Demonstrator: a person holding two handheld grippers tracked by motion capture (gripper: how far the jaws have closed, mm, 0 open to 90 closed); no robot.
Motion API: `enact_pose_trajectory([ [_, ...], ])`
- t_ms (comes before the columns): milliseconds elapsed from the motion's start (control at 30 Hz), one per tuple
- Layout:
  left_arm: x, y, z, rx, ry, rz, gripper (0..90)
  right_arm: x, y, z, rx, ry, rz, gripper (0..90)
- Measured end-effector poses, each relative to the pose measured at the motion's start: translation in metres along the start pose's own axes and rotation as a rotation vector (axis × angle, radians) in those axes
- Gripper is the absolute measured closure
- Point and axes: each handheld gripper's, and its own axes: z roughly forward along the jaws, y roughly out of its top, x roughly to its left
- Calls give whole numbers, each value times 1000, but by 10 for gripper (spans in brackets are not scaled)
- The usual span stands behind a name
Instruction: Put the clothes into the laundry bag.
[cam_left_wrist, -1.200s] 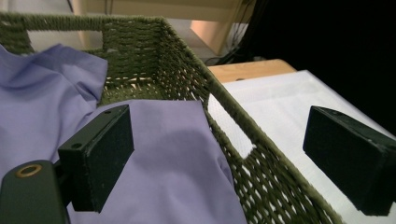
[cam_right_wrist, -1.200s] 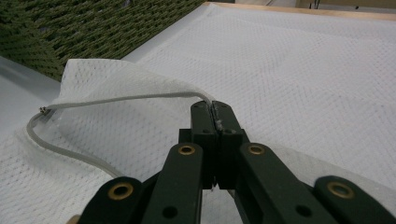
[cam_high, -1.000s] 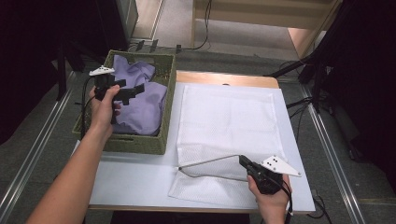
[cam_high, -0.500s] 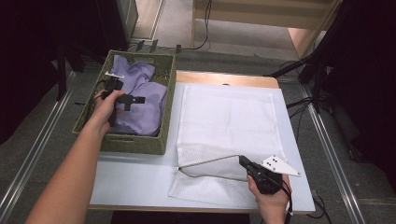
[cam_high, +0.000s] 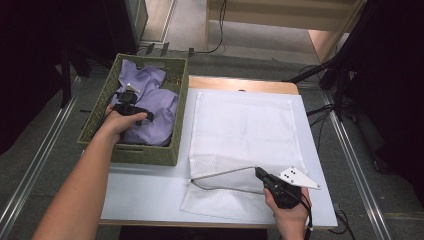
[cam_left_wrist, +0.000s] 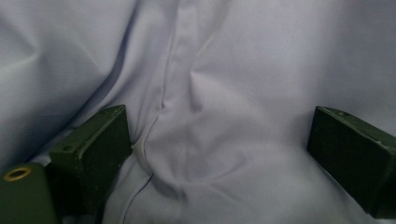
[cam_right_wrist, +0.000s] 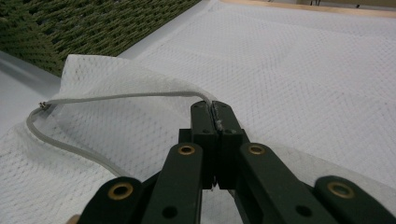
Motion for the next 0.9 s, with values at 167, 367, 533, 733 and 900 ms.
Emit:
enact_pose_trajectory([
  [167, -14, 5, -10, 64, 60, 40, 558, 0, 0, 1, -1, 2, 2, 900],
  [367, -32, 6, -23, 115, -429, 131, 859, 0, 0, 1, 0, 4, 3, 900],
  [533, -48, 5, -48, -97, -686, 258, 705, -1, 0, 3, 5, 1, 0, 900],
  [733, -20, 12, -42, -236, -308, 96, 256, 1, -1, 3, 6, 2, -7, 900],
  [900, 7, 15, -36, -259, -184, -150, 199, -1, -2, 2, 5, 0, -3, 900],
])
